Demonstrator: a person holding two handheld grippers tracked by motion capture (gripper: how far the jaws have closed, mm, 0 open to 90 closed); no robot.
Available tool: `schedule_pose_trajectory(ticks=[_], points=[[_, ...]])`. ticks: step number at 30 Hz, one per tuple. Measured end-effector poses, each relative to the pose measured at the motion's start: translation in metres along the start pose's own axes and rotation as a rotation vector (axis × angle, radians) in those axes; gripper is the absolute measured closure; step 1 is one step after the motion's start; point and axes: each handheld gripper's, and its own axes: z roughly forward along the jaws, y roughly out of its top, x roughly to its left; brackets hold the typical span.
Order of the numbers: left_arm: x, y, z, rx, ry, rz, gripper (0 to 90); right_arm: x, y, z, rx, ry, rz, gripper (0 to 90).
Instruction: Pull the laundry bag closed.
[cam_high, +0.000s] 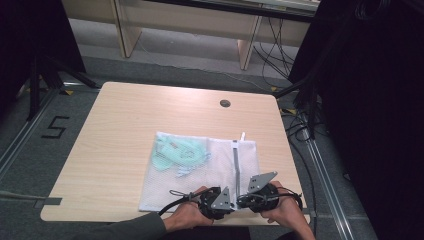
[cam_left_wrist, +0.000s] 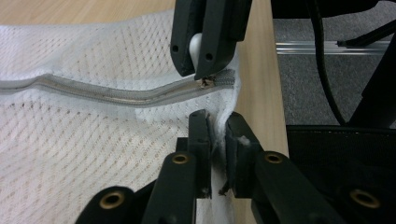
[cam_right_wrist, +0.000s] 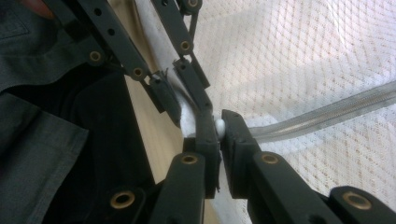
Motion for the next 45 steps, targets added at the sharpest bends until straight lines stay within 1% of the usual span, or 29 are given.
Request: schedule_pose_trajectory(ticks=[3,7,8,9,10,11,13,14,15,16,17,18,19,20,21,22,24,25,26,29,30,32,33,34,39,41,42,43,45], points=[[0.000,0.000,0.001,0.001,-0.007,-0.005,85.6,-0.001,0.000,0.000,-0.001,-0.003,-0.005,86.5],[0.001,0.000,-0.001,0.020,-0.002,0.036,88.0,-0.001,0.000,0.000,0.003,-0.002,0.005,86.5],[0.000,0.000,-0.001,0.015,-0.001,0.036,88.3,0.000,-0.001,-0.001,0.012,-0.006,0.020,86.5],[0.000,0.000,0.000,0.013,-0.002,0.038,88.3,0.000,-0.001,0.000,0.006,-0.006,0.025,86.4],[-0.001,0.000,0.000,0.015,-0.005,0.035,88.3,-0.001,-0.002,0.000,0.010,-0.006,0.023,86.5],[-0.002,0.000,0.000,0.006,-0.009,0.024,88.4,-0.003,-0.002,0.001,0.004,-0.003,0.004,86.5],[-0.003,0.000,0.000,0.003,-0.005,0.027,88.4,-0.004,-0.002,0.002,0.004,0.002,0.007,86.4],[-0.003,0.000,0.000,0.007,-0.008,0.032,88.5,-0.004,-0.004,0.002,0.012,-0.002,0.032,86.5],[-0.003,0.000,0.000,0.012,-0.007,0.040,88.5,-0.006,-0.005,0.003,0.003,0.006,0.016,86.5],[-0.003,0.000,0.000,0.013,-0.007,0.040,88.5,-0.007,-0.005,0.002,0.007,0.008,0.019,86.5],[-0.002,0.000,0.000,0.020,-0.005,0.047,88.5,-0.006,-0.005,0.001,0.011,0.006,0.037,86.4],[-0.003,0.000,0.000,0.013,-0.001,0.055,88.5,-0.007,-0.005,0.003,0.008,0.012,0.034,86.5],[-0.004,0.000,0.001,0.011,-0.005,0.041,88.5,-0.008,-0.006,0.004,0.000,0.018,0.025,86.5],[-0.004,-0.001,0.001,0.010,-0.007,0.033,88.5,-0.009,-0.006,0.004,0.011,0.012,0.018,86.5],[-0.004,0.000,0.001,0.010,-0.006,0.037,88.5,-0.008,-0.006,0.004,0.018,0.008,0.038,86.5],[-0.003,0.000,0.000,0.017,-0.006,0.049,88.5,-0.007,-0.006,0.004,0.018,0.009,0.041,86.5],[-0.003,0.000,0.000,0.012,-0.006,0.047,88.5,-0.007,-0.006,0.004,0.017,0.011,0.043,86.4],[-0.004,0.000,0.000,0.012,-0.008,0.038,88.5,-0.009,-0.006,0.005,0.000,0.020,0.022,86.5],[-0.003,0.000,0.000,0.012,-0.006,0.047,88.5,-0.007,-0.007,0.004,0.006,0.024,0.062,86.5],[-0.003,0.000,0.000,0.018,-0.006,0.049,88.5,-0.008,-0.006,0.005,0.013,0.027,0.058,86.5],[-0.003,0.000,0.000,0.017,-0.005,0.048,88.5,-0.010,-0.007,0.006,0.002,0.025,0.043,86.5],[-0.003,0.000,0.000,0.014,-0.004,0.047,88.5,-0.010,-0.007,0.006,0.006,0.025,0.043,86.5],[-0.003,0.001,-0.001,0.013,-0.006,0.041,88.5,-0.009,-0.007,0.006,0.005,0.021,0.060,86.5],[-0.004,0.000,-0.001,0.012,-0.012,0.024,88.5,-0.010,-0.006,0.006,0.010,0.021,0.056,86.5],[-0.003,0.000,-0.001,0.013,-0.010,0.029,88.5,-0.011,-0.006,0.007,0.013,0.028,0.063,86.5],[-0.003,0.000,-0.001,0.008,-0.011,0.022,88.5,-0.012,-0.005,0.008,0.018,0.025,0.056,86.5],[-0.002,0.001,-0.002,0.012,-0.009,0.038,88.5,-0.013,-0.005,0.008,0.016,0.023,0.056,86.4],[-0.002,0.000,-0.002,0.012,-0.008,0.025,88.5,-0.013,-0.004,0.008,0.015,0.024,0.055,86.5],[-0.002,0.001,-0.002,0.009,-0.010,0.021,88.5,-0.013,-0.004,0.009,0.012,0.029,0.061,86.5]])
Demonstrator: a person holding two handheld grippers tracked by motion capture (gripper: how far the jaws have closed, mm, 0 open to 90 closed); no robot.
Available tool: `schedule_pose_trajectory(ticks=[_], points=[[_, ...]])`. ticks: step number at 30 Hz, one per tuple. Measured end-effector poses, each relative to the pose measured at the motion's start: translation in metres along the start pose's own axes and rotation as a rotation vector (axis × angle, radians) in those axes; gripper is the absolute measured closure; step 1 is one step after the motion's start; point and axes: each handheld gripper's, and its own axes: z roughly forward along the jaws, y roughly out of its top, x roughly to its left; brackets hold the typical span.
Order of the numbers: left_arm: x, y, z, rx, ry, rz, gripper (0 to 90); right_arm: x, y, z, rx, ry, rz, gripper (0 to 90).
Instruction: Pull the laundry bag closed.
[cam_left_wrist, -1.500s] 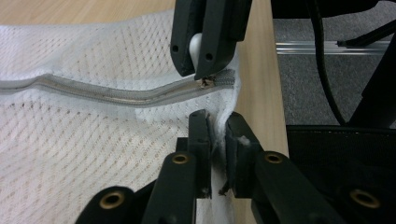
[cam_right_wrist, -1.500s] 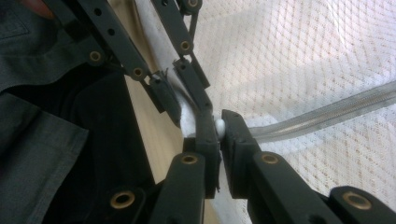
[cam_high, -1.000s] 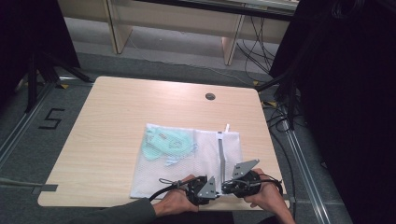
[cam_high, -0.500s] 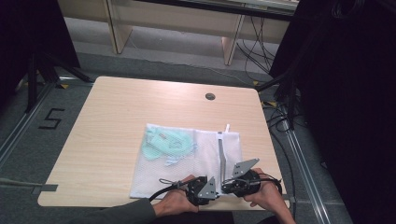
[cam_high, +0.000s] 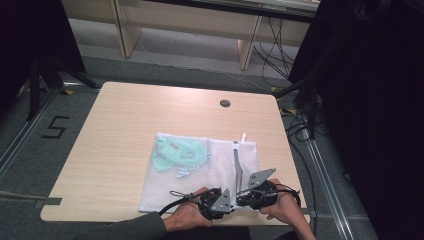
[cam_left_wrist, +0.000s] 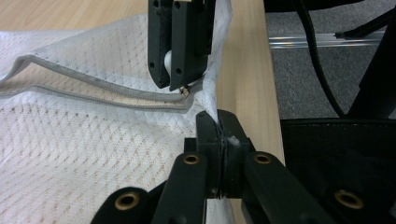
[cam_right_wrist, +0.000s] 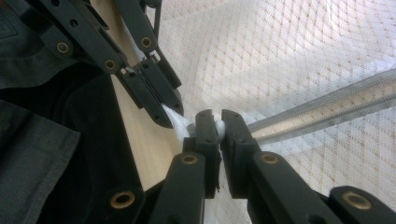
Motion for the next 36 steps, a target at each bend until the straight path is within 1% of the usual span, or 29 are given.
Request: schedule_pose_trajectory(ticks=[1,2,4,5,6,8,9,11,13,14,15,18,19,22,25,27,28,29,30,31,32,33,35,36], points=[[-0.0001,-0.0001,0.0002,-0.003,0.002,-0.004,88.5,-0.0009,0.0004,-0.0010,0.009,-0.012,-0.006,86.5],[0.0002,-0.0001,0.0000,-0.002,0.001,-0.001,88.6,-0.0003,0.0006,-0.0006,0.010,-0.006,-0.001,86.5],[0.0003,0.0000,-0.0006,0.002,-0.001,-0.003,88.5,-0.0013,0.0011,0.0000,0.008,-0.006,-0.007,86.5],[0.0004,0.0001,-0.0008,0.004,-0.003,-0.004,88.5,-0.0028,0.0016,0.0005,0.005,-0.004,-0.032,86.4],[0.0007,0.0001,-0.0010,0.006,0.001,0.000,88.5,-0.0027,0.0019,0.0008,0.005,-0.007,-0.033,86.5],[0.0012,-0.0002,-0.0012,0.005,0.001,-0.003,88.5,-0.0028,0.0024,0.0007,0.007,-0.008,-0.032,86.5],[0.0009,-0.0004,-0.0010,-0.003,0.002,-0.013,88.5,-0.0018,0.0022,0.0013,0.004,-0.009,-0.015,86.5],[0.0010,-0.0004,-0.0011,-0.004,0.002,-0.011,88.6,-0.0021,0.0028,0.0007,0.012,-0.011,-0.017,86.5],[0.0008,-0.0006,-0.0009,-0.006,0.003,-0.015,88.5,-0.0024,0.0032,0.0012,0.009,-0.006,-0.018,86.5],[0.0006,-0.0005,-0.0011,-0.004,0.003,-0.015,88.5,-0.0020,0.0031,0.0017,0.007,-0.008,-0.010,86.4],[0.0007,-0.0005,-0.0010,-0.004,0.002,-0.013,88.5,-0.0015,0.0033,0.0014,0.014,0.000,0.002,86.5],[0.0010,-0.0006,-0.0013,0.005,0.002,-0.004,88.6,-0.0021,0.0039,0.0013,0.015,-0.008,-0.012,86.4],[0.0007,-0.0008,-0.0012,0.003,0.002,-0.009,88.6,-0.0026,0.0040,0.0017,0.015,-0.005,-0.014,86.4],[0.0006,-0.0011,-0.0009,-0.005,0.001,-0.017,88.6,-0.0030,0.0037,0.0023,0.016,-0.004,-0.009,86.4],[0.0015,-0.0011,-0.0016,-0.003,0.003,-0.008,88.6,-0.0040,0.0041,0.0031,0.015,0.003,-0.004,86.5],[0.0016,-0.0013,-0.0014,-0.006,-0.001,-0.024,88.6,-0.0044,0.0039,0.0034,0.016,0.002,-0.001,86.5],[0.0017,-0.0015,-0.0014,-0.010,0.000,-0.029,88.6,-0.0057,0.0042,0.0038,0.013,0.005,-0.017,86.5],[0.0020,-0.0017,-0.0018,-0.010,-0.002,-0.035,88.6,-0.0057,0.0044,0.0039,0.011,0.000,-0.014,86.5],[0.0025,-0.0015,-0.0025,-0.008,-0.004,-0.036,88.6,-0.0041,0.0045,0.0030,0.017,0.000,0.008,86.5],[0.0020,-0.0015,-0.0022,-0.012,0.000,-0.034,88.7,-0.0042,0.0045,0.0036,0.017,-0.005,0.007,86.5],[0.0015,-0.0015,-0.0017,-0.011,-0.004,-0.034,88.7,-0.0040,0.0044,0.0034,0.018,0.000,0.011,86.5],[0.0015,-0.0014,-0.0017,-0.006,-0.003,-0.024,88.7,-0.0042,0.0041,0.0038,0.022,-0.002,0.008,86.5],[0.0008,-0.0017,-0.0009,-0.002,-0.005,-0.023,88.7,-0.0054,0.0034,0.0049,0.024,0.005,0.010,86.5],[0.0013,-0.0016,-0.0012,0.002,-0.004,-0.019,88.7,-0.0067,0.0033,0.0059,0.021,0.007,-0.006,86.5]])
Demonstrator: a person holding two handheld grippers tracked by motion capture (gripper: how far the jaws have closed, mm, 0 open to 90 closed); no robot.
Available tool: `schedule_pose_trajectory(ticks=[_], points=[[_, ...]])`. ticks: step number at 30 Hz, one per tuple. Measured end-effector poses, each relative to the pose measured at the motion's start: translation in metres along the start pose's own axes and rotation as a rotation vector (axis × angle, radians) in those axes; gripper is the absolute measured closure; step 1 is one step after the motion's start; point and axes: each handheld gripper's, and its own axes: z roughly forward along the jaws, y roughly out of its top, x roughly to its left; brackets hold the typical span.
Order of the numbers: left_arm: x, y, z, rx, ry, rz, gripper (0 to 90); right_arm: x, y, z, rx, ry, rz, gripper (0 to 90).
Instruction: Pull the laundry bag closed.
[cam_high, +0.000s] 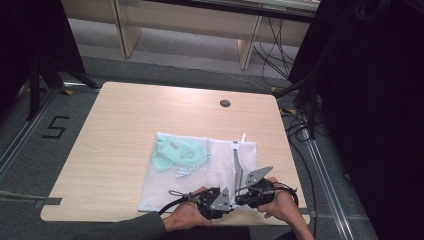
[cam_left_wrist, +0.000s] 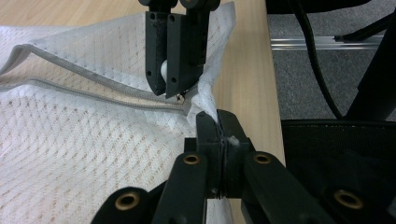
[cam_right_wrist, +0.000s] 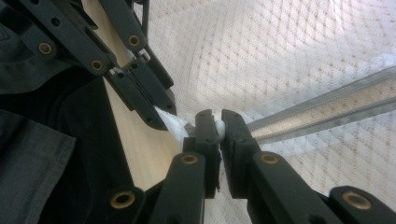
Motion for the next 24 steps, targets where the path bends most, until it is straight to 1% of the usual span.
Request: schedule_pose_trajectory(ticks=[1,2,3,4,6,7,9,10,11,14,16,19,20,21,22,24], points=[[0.0005,0.0003,-0.0002,-0.001,0.001,0.000,88.7,0.0000,0.0000,0.0001,0.001,0.001,0.005,86.5],[0.0003,0.0002,0.0000,-0.006,0.003,-0.003,88.7,0.0014,0.0000,-0.0003,0.008,-0.007,0.019,86.5],[0.0004,0.0000,-0.0002,-0.005,0.005,-0.002,88.7,0.0011,0.0003,0.0000,0.007,-0.008,0.019,86.5],[0.0012,0.0000,-0.0004,-0.003,0.009,0.014,88.7,0.0006,0.0006,0.0002,0.009,-0.009,0.020,86.5],[0.0010,-0.0003,-0.0001,0.000,0.005,0.013,88.7,0.0002,0.0011,0.0025,0.006,-0.003,0.025,86.5],[0.0002,-0.0005,-0.0001,0.001,0.004,0.005,88.7,0.0008,0.0018,0.0023,0.017,0.001,0.035,86.5],[0.0001,-0.0005,-0.0008,0.002,0.014,0.012,88.8,0.0004,0.0025,0.0032,0.019,0.002,0.037,86.5],[0.0011,-0.0001,-0.0016,0.009,0.018,0.032,88.8,-0.0005,0.0023,0.0038,0.015,0.006,0.036,86.5],[0.0010,-0.0001,-0.0017,0.008,0.017,0.033,88.8,-0.0013,0.0021,0.0036,0.014,0.016,0.043,86.5],[0.0012,-0.0001,-0.0024,0.013,0.019,0.037,88.8,-0.0013,0.0024,0.0046,0.015,0.006,0.044,86.5],[0.0009,-0.0001,-0.0023,0.009,0.019,0.033,88.8,-0.0017,0.0026,0.0049,0.013,0.008,0.045,86.5],[0.0014,-0.0002,-0.0028,0.014,0.022,0.039,88.8,-0.0023,0.0028,0.0051,0.013,0.015,0.044,86.5],[0.0007,-0.0004,-0.0029,0.013,0.018,0.025,88.8,-0.0025,0.0029,0.0054,0.013,0.014,0.049,86.5],[0.0010,-0.0004,-0.0031,0.013,0.016,0.023,88.8,-0.0027,0.0031,0.0054,0.014,0.016,0.046,86.5],[0.0003,-0.0003,-0.0025,0.000,0.017,0.010,88.8,-0.0024,0.0033,0.0052,0.015,0.016,0.045,86.5],[0.0012,-0.0005,-0.0034,0.014,0.017,0.028,88.8,-0.0031,0.0034,0.0055,0.011,0.014,0.045,86.5]])
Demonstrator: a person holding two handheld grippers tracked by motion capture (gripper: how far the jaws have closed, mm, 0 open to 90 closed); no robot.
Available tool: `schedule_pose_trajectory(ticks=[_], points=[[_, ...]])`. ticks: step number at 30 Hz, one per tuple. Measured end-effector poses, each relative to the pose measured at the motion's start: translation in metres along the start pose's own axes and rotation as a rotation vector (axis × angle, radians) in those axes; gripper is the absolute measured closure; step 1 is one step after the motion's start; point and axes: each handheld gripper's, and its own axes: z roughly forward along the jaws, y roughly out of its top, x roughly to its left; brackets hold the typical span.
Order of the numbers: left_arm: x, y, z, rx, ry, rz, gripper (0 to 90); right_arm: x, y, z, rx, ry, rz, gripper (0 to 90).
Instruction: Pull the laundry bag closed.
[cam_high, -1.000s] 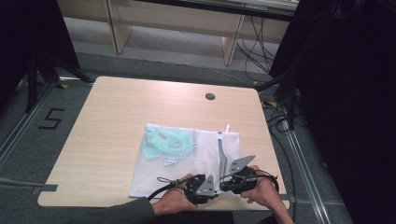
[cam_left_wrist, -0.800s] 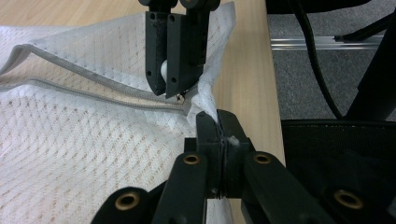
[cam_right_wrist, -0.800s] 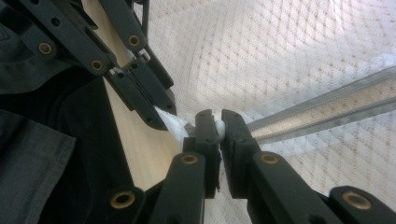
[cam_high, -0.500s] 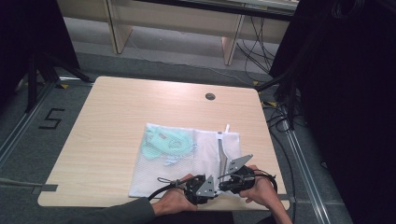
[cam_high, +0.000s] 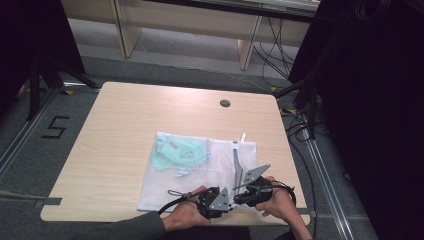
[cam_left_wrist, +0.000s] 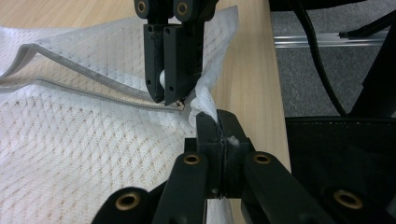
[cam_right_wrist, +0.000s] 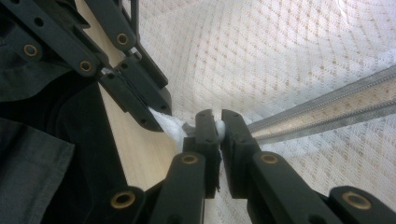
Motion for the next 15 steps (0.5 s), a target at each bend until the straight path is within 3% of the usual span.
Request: schedule_pose_trajectory(ticks=[2,15], points=[[-0.0007,-0.0006,0.0003,-0.006,-0.003,-0.016,88.8,0.0001,0.0000,0.0008,0.001,0.001,0.008,86.5],[0.0007,-0.0004,0.0001,-0.009,0.007,-0.005,88.8,0.0006,0.0001,0.0018,0.013,0.002,0.029,86.6]])
